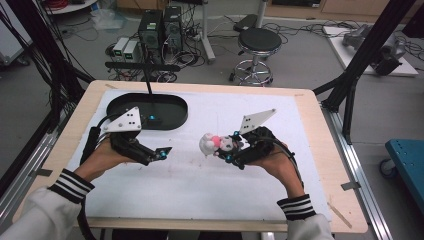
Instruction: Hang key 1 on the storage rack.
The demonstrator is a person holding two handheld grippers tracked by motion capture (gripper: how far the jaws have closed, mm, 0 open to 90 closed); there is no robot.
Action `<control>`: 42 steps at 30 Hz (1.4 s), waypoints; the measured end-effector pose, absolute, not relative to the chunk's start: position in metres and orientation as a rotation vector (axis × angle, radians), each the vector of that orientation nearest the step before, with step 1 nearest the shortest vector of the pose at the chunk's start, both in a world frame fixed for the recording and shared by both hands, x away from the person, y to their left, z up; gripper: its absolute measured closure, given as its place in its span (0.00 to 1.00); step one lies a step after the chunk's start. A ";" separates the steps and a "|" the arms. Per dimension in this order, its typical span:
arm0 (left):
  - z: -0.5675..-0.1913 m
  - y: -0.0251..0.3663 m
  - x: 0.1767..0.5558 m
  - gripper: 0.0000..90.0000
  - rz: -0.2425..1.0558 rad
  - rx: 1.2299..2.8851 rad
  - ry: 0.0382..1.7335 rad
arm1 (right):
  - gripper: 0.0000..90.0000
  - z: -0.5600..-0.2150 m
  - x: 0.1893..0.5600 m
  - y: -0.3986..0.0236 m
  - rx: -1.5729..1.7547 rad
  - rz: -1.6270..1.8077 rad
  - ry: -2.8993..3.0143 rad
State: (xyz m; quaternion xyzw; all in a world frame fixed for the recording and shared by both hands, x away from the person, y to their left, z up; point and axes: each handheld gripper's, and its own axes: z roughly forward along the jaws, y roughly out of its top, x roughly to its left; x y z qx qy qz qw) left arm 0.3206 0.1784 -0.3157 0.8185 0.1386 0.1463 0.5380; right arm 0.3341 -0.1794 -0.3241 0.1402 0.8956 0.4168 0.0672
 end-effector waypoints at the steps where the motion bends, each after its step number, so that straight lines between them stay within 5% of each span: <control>1: -0.313 0.173 0.321 0.11 0.336 1.951 0.319 | 0.45 -0.324 0.334 -0.177 0.419 1.261 2.699; 27: -0.319 0.132 0.323 0.17 0.244 2.002 0.197 | 0.45 -0.316 0.334 -0.132 0.327 1.305 2.727; 42: -0.321 0.131 0.324 0.39 0.220 2.010 0.179 | 0.45 -0.316 0.334 -0.125 0.306 1.321 2.729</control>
